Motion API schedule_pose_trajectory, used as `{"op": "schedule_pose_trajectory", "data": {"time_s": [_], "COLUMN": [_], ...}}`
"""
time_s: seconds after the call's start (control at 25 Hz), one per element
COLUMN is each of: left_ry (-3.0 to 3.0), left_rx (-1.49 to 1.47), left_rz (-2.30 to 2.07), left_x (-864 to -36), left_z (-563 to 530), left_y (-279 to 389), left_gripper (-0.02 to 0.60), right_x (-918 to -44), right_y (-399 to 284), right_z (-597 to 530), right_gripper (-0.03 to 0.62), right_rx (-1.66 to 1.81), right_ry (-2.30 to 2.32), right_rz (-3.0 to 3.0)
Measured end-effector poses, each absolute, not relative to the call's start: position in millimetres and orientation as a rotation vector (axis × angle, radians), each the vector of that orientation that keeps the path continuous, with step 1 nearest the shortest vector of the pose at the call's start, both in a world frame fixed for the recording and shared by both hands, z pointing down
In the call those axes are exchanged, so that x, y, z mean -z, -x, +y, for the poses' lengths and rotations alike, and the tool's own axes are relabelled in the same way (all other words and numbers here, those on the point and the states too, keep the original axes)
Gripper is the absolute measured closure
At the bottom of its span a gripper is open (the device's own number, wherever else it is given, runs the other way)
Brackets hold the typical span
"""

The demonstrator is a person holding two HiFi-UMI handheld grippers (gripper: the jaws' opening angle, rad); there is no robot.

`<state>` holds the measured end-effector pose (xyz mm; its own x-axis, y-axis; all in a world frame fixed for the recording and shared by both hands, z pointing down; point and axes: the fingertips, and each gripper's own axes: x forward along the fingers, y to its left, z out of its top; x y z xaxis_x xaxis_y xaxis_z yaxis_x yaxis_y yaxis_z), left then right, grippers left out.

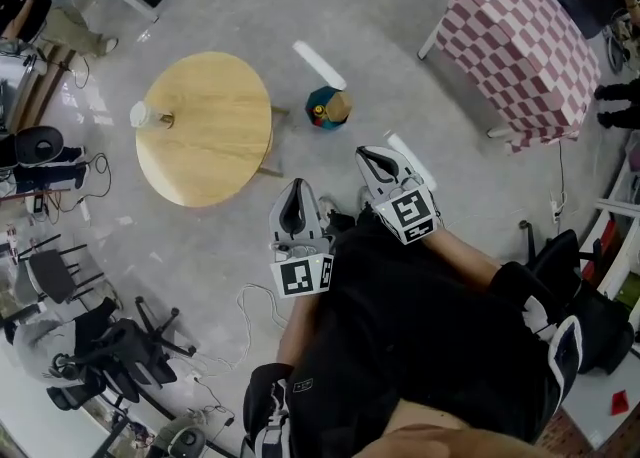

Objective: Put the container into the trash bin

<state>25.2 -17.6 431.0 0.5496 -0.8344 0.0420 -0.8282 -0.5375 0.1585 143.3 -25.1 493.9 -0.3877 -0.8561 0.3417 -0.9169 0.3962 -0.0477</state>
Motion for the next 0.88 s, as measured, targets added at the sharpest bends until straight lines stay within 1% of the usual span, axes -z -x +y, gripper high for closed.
{"op": "schedule_pose_trajectory", "data": {"time_s": [0.88], "left_ry": [-2.650], "left_rx": [0.088], "left_rz": [-1.389], "left_x": [-428.5], "left_z": [-20.9], "left_y": [-15.8], "left_gripper": [0.572], "right_x": [-494.2], "right_y": [-129.2], "right_z": [-25.8], "right_gripper": [0.568], "right_rx": [-0.337], "right_ry": [-1.570], "right_rz": [-2.380]}}
